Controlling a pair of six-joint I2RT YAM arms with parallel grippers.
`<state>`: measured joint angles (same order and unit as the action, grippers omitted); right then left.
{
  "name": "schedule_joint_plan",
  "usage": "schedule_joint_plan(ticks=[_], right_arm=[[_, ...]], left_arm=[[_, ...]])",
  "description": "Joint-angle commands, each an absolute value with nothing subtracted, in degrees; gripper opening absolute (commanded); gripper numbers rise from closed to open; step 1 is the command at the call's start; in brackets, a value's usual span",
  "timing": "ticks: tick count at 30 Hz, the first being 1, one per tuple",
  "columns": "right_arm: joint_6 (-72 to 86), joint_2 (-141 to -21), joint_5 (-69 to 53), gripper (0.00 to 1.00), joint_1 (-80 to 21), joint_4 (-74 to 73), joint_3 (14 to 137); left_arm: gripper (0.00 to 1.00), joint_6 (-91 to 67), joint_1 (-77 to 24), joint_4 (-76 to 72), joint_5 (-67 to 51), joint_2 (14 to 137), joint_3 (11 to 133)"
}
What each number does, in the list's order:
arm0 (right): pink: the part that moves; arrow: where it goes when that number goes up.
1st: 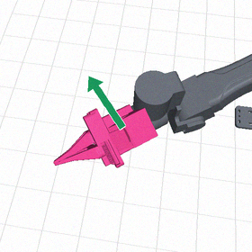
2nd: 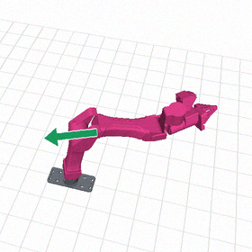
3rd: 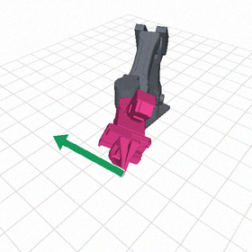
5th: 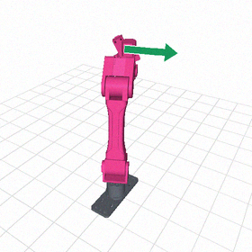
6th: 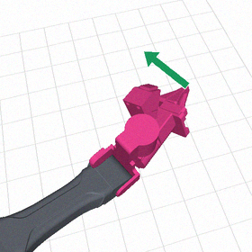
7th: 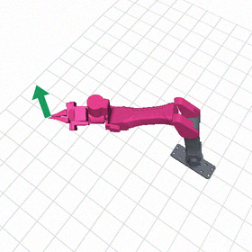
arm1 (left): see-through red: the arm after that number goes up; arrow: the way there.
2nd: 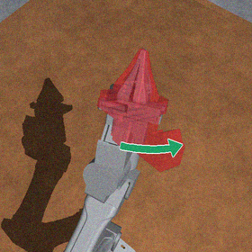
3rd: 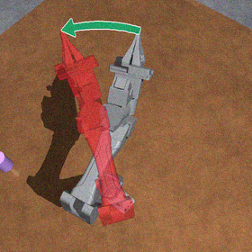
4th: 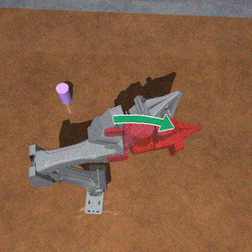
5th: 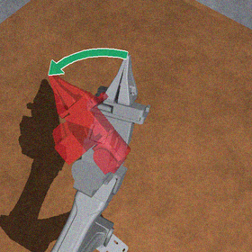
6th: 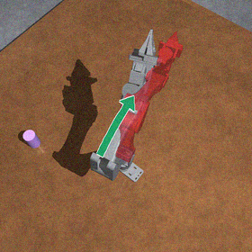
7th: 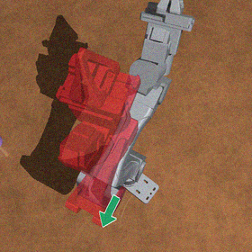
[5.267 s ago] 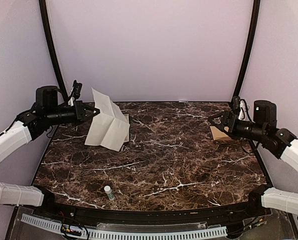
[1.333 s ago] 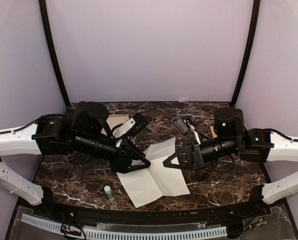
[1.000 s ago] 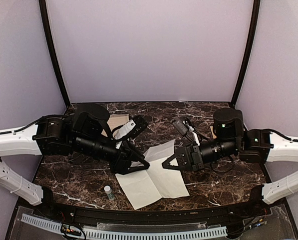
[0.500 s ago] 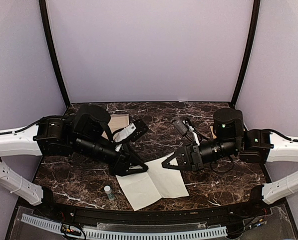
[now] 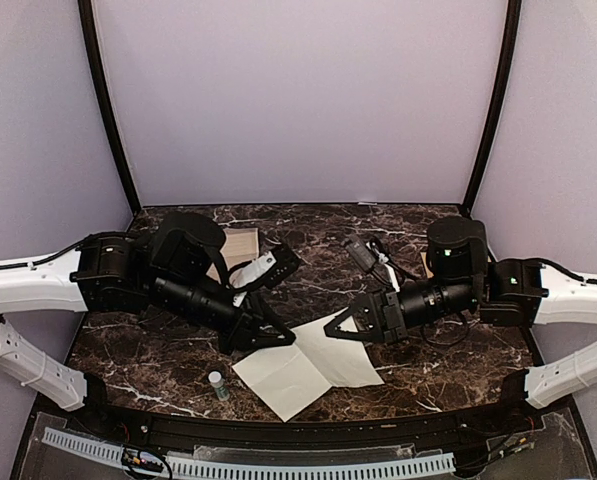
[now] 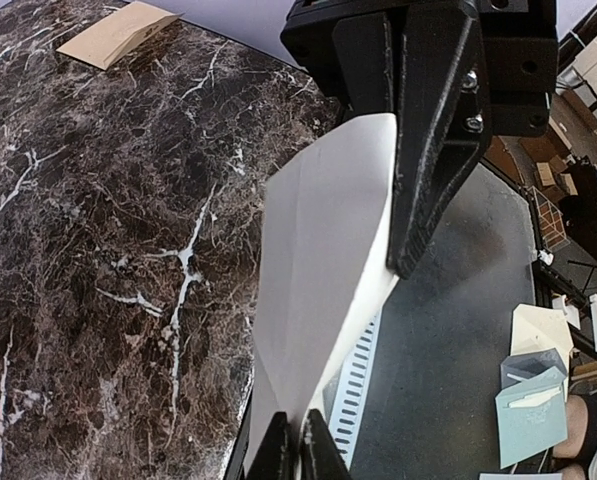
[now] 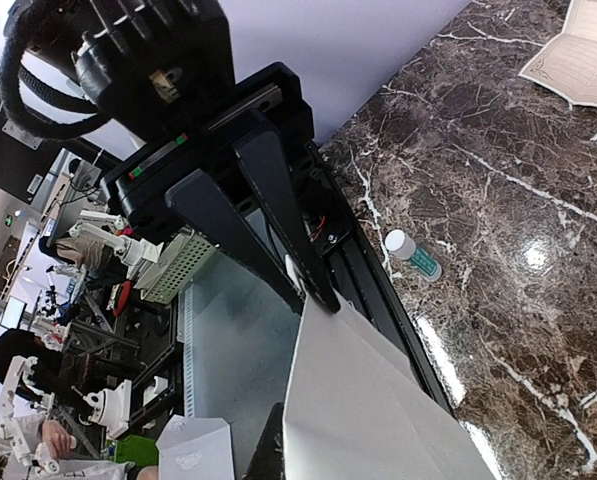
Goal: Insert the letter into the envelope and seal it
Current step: Fold the letter.
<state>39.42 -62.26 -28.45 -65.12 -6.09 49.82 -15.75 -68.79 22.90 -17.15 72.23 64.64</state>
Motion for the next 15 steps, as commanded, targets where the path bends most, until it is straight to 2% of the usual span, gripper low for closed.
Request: schedule_joint_plan(ticks=[1, 4, 12, 15], right_arm=[[38.25, -61.92, -27.07, 0.00, -65.63, -5.67, 51.23], [38.03, -61.44, -25.60, 0.01, -65.59, -6.04, 51.19], [38.26, -55.69, -13.84, 0.67, -65.60, -7.62, 50.41], [38.85, -51.84, -6.79, 0.88, -65.57, -8.15, 49.15]], left_arm=[[0.04, -15.56, -69.08, 23.40, -19.04, 72.07, 64.12], [0.00, -15.75, -69.08, 23.17, -19.61, 72.23, 64.07], [0.00, -21.16, -69.03, 19.16, -14.55, 68.67, 62.41], [0.00, -25.80, -68.81, 16.97, -11.11, 66.41, 61.35]])
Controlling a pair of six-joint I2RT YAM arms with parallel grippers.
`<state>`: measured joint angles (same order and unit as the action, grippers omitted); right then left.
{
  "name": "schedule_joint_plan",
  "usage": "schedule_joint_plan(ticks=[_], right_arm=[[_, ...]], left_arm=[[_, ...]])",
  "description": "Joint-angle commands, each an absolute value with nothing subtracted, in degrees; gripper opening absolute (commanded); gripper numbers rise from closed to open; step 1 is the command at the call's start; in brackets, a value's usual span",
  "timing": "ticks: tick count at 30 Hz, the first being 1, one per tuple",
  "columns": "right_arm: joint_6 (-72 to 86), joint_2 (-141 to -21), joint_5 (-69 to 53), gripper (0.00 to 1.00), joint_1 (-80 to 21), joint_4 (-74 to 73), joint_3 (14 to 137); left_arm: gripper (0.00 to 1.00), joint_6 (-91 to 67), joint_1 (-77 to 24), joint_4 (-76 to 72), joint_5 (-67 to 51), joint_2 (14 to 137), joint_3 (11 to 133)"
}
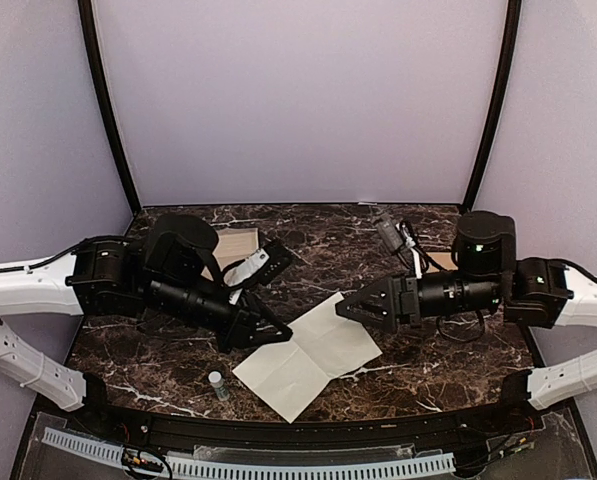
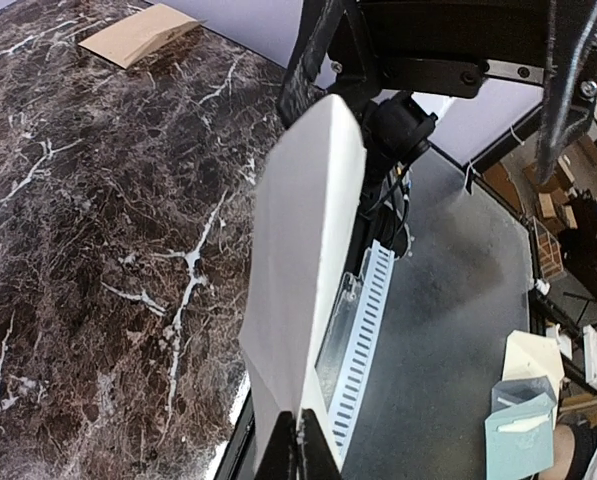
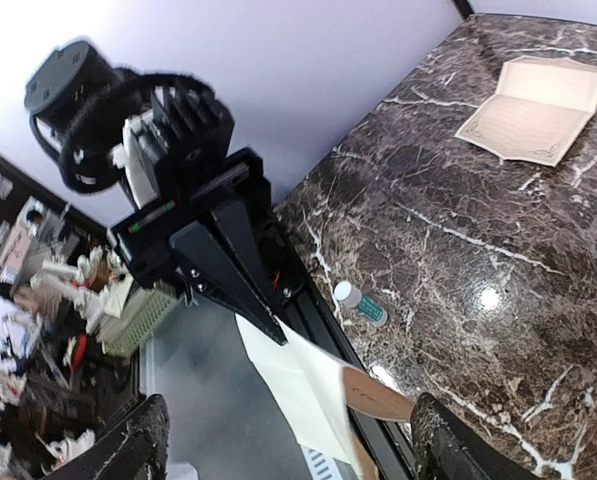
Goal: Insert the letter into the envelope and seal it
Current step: Fold the letter.
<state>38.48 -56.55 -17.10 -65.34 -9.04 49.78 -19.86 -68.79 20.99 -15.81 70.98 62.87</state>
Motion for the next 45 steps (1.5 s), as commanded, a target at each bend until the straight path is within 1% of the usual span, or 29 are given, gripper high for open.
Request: schedule_joint_plan(ticks=[1, 4, 6, 11, 17, 21, 27, 34, 39, 45], right_arm=[[38.91, -50.49, -4.77, 0.91, -65.57, -8.06, 48.55], [40.15, -46.27, 1.29, 0.95, -65.56, -6.91, 46.14], [41.15, -43.49, 3.83, 0.97, -65.52, -4.06, 43.74], [43.41, -39.75, 3.34, 0.97, -65.50, 3.12, 38.25], [43.71, -44.29, -4.45, 0.97, -65.64, 7.02, 38.40], [44.36, -48.35, -7.25, 0.96, -65.82, 9.65, 39.37], [46.03, -49.44, -8.16, 0.99, -65.90, 17.21, 38.44], [47.80, -48.84, -9.13, 0.98, -65.91, 20.40, 38.23], [48.60, -48.46, -10.27, 0.83, -65.90, 23.13, 38.18], [48.52, -49.05, -12.68, 0.63, -65.89, 24.91, 39.41]], left_arm=[[0.00, -26.79, -68.73, 15.38, -10.47, 65.32, 60.69], [0.00, -32.77, -67.94, 11.59, -9.66, 63.44, 59.24], [0.00, -36.24, -67.52, 6.44, -8.50, 61.99, 57.79], [0.00, -43.10, -66.52, -3.42, -6.67, 59.49, 54.21], [0.00, -44.91, -65.97, -12.00, -6.45, 59.77, 54.38], [0.00, -45.53, -65.92, -15.80, -7.33, 60.02, 54.79], [0.00, -46.01, -65.92, -18.84, -9.87, 59.60, 54.41], [0.00, -46.12, -65.92, -21.84, -14.58, 60.61, 54.63], [0.00, -46.53, -65.92, -25.51, -18.96, 61.93, 54.75], [0.00, -46.28, -65.92, -25.01, -18.79, 62.25, 54.73]])
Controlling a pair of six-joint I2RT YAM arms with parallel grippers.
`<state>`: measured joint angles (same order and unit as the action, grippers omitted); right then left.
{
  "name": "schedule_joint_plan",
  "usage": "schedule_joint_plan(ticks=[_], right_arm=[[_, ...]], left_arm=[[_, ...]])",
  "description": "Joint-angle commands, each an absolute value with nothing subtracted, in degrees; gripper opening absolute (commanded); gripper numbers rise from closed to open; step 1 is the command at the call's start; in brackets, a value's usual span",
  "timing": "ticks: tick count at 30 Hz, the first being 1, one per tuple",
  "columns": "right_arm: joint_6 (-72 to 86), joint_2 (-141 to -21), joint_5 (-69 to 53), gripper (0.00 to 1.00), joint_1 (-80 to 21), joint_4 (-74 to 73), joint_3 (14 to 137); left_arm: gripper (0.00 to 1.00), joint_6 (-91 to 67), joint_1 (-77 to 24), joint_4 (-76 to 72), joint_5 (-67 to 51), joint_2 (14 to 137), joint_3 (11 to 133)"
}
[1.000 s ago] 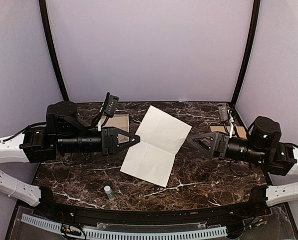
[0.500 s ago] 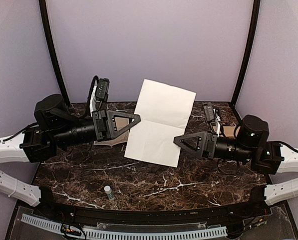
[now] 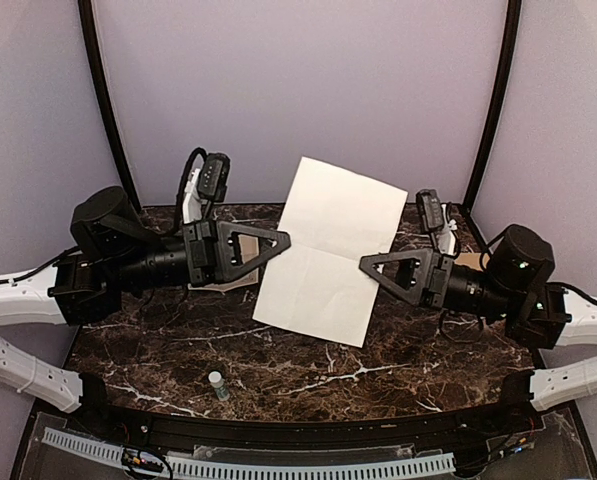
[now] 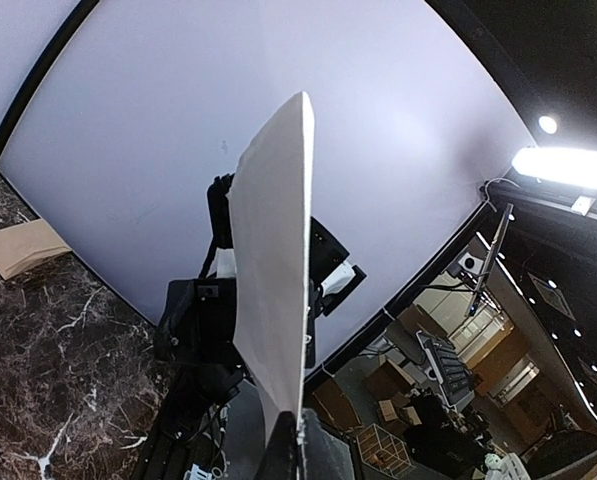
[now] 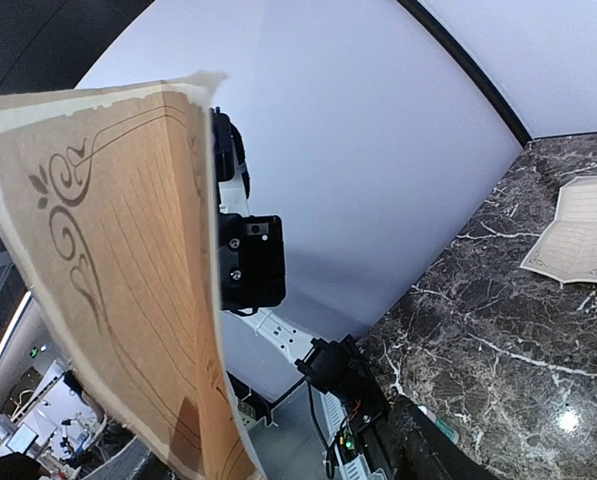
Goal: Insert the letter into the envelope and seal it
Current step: Fold the letter.
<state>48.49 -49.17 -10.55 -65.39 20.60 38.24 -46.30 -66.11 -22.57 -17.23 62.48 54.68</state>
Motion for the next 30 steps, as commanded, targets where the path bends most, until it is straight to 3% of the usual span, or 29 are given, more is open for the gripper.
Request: schedule_joint_plan(ticks=[1, 11, 13, 15, 17, 19, 26, 28, 30], right_arm=[[48.58, -49.11, -12.91, 0.59, -65.85, 25.30, 39.46], [48.60, -49.19, -13.64, 0.00, -66.03, 25.77, 40.52], [48.52, -49.14, -13.45, 0.00, -66.04, 25.52, 40.53], [48.51, -48.69, -12.87, 0.00, -66.09, 25.48, 40.28], [48.60, -48.02, -11.85, 0.00, -66.07, 25.39, 39.73], [48.43, -47.16, -11.01, 0.00, -66.05, 24.84, 39.48], [47.92, -45.98, -9.36, 0.00, -66.04, 22.03, 39.68], [47.67, -45.81, -9.13, 0.00, -66.09, 21.68, 39.65], [47.49, -45.74, -8.85, 0.00, -66.09, 21.09, 39.83]], left_arm=[[0.00, -46.09, -65.92, -24.69, -18.56, 62.24, 54.75], [0.00, -44.87, -65.92, -21.20, -16.98, 62.52, 55.44], [0.03, -44.71, -65.92, -20.18, -16.95, 62.71, 55.72], [0.23, -44.58, -65.92, -19.00, -16.80, 62.77, 55.89], [0.35, -44.49, -65.92, -18.27, -16.71, 62.65, 55.68], [0.40, -44.58, -65.92, -17.90, -16.91, 62.44, 55.19], [0.37, -45.52, -65.92, -15.74, -19.43, 62.96, 54.60], [0.32, -45.68, -65.92, -15.16, -19.92, 63.09, 54.52], [0.12, -45.70, -65.92, -14.68, -20.23, 63.16, 54.36]])
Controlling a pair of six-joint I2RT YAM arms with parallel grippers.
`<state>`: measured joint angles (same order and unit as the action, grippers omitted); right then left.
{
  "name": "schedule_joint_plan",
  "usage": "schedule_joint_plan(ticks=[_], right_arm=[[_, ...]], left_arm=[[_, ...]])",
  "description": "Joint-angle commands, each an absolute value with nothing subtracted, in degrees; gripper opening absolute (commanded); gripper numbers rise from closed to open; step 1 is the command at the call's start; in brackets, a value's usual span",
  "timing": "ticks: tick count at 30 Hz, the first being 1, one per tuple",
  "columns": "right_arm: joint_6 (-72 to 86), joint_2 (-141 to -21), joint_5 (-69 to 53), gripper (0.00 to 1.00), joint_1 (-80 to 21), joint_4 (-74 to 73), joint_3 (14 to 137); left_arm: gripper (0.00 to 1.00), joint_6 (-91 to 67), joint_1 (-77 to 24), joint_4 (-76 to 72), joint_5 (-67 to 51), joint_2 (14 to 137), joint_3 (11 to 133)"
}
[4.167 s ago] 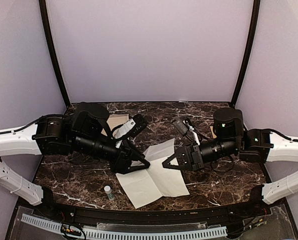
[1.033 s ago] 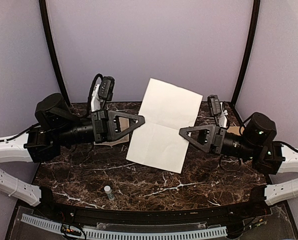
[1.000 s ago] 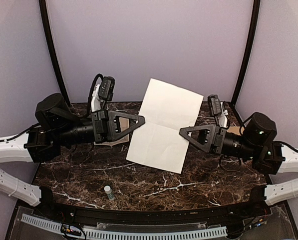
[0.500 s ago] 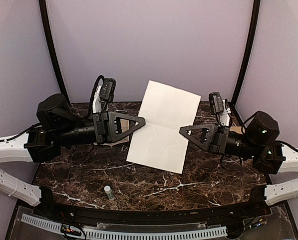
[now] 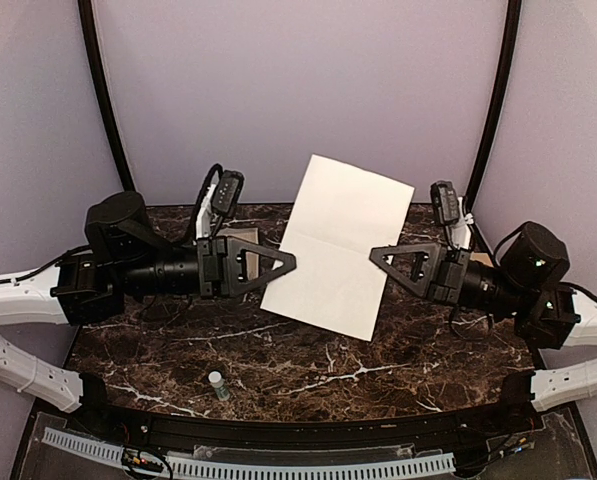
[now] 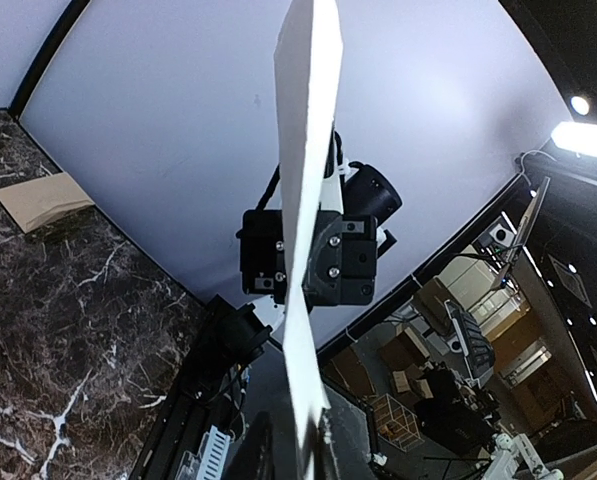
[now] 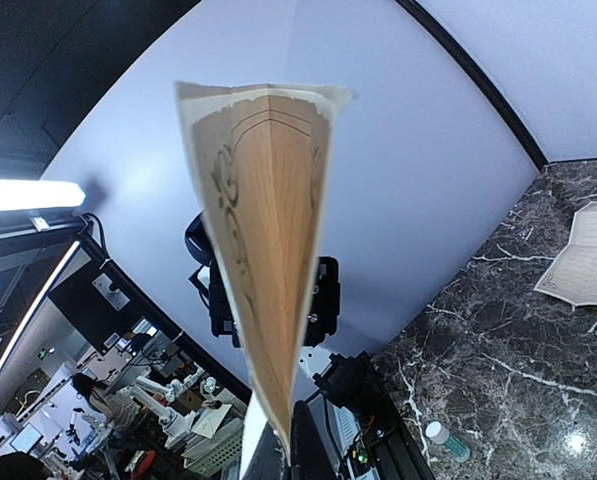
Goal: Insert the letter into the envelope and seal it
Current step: Fold the letter.
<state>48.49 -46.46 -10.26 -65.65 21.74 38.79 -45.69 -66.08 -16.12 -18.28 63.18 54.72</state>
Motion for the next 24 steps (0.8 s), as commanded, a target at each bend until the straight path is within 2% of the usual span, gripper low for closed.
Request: schedule_joint_plan(ticks=[1, 2, 7, 10, 13, 22, 24], right_arm=[[47.40, -45.77, -8.72, 0.00, -66.09, 20.69, 39.94], [47.26, -45.81, -8.59, 0.00, -66.09, 20.32, 40.05], [46.86, -45.85, -8.15, 0.00, -66.09, 19.10, 40.25], [46.70, -46.06, -8.22, 0.00, -66.09, 18.59, 40.33], [46.58, -46.38, -8.75, 0.00, -66.07, 18.20, 40.51], [46.66, -46.89, -10.65, 0.00, -66.09, 18.08, 40.61], [46.78, -47.07, -10.89, 0.00, -66.09, 18.00, 40.61]], left_arm=[[0.07, -45.75, -65.92, -14.64, -20.36, 63.18, 54.34], [0.01, -45.77, -65.92, -14.49, -20.56, 63.30, 54.30], [0.00, -45.65, -65.92, -13.92, -21.45, 63.77, 54.51], [0.22, -45.57, -65.92, -14.06, -21.17, 63.80, 54.64], [0.32, -45.19, -65.92, -14.40, -20.84, 64.35, 55.54], [0.34, -44.62, -65.75, -15.10, -19.82, 65.13, 56.71], [0.31, -44.69, -65.74, -15.38, -19.78, 65.13, 56.68]])
